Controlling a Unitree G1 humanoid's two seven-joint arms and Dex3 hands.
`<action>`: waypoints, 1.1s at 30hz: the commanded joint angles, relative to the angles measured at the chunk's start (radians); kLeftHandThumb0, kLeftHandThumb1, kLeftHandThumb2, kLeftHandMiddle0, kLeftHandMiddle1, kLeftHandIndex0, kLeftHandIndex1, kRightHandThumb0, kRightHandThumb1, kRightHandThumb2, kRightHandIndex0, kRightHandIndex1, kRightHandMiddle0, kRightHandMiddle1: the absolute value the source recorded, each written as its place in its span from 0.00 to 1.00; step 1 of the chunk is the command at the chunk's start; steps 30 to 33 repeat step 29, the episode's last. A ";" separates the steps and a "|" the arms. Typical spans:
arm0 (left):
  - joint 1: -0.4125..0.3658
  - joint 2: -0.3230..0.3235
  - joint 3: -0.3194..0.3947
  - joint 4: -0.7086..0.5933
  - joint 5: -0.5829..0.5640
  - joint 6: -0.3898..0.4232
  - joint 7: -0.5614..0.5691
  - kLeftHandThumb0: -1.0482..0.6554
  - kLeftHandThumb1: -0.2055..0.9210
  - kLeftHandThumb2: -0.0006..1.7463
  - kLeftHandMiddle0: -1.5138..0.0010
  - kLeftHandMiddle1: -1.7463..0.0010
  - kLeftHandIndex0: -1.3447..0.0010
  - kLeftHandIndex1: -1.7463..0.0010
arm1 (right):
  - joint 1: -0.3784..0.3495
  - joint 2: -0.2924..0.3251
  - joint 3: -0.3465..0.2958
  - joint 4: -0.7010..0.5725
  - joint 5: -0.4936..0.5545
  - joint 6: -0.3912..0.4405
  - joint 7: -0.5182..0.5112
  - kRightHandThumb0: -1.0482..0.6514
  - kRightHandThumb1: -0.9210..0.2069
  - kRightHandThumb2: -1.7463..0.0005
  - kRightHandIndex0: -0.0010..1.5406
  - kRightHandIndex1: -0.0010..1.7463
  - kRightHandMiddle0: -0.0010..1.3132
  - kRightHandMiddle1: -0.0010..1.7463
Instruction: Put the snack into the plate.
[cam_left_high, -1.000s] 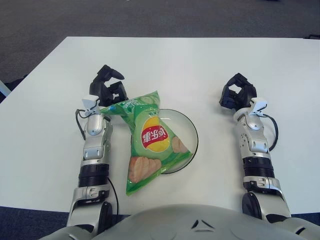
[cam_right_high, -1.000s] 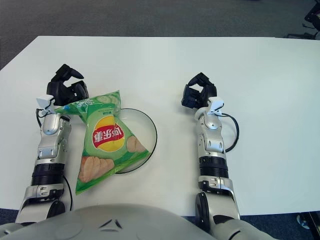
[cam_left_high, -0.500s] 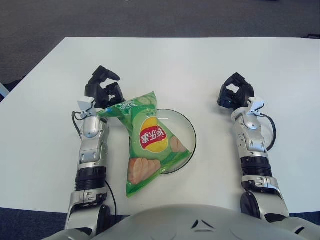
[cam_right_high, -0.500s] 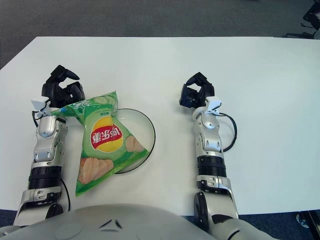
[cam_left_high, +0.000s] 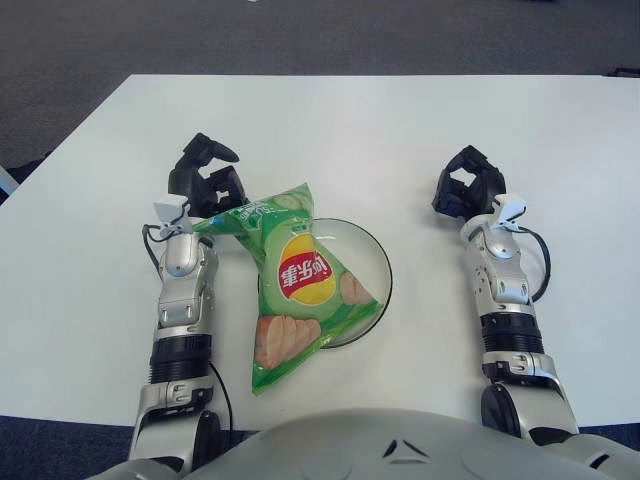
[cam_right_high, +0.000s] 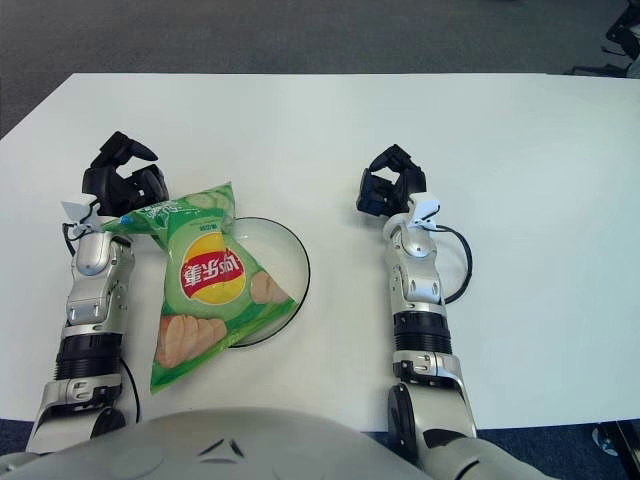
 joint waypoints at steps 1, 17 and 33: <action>0.085 -0.023 0.007 0.014 0.002 0.017 0.013 0.32 0.41 0.80 0.15 0.00 0.51 0.00 | 0.025 0.021 0.007 -0.003 0.006 0.011 0.002 0.32 0.57 0.22 0.78 1.00 0.49 1.00; 0.087 -0.031 0.011 0.017 -0.004 0.032 0.033 0.32 0.41 0.79 0.15 0.00 0.51 0.00 | 0.033 0.022 0.006 -0.014 0.011 0.036 0.005 0.32 0.57 0.22 0.78 1.00 0.50 1.00; 0.084 -0.009 0.010 0.052 0.004 0.046 0.017 0.32 0.41 0.79 0.15 0.00 0.51 0.00 | 0.030 0.008 0.015 -0.012 0.007 0.078 0.032 0.32 0.58 0.21 0.79 1.00 0.50 1.00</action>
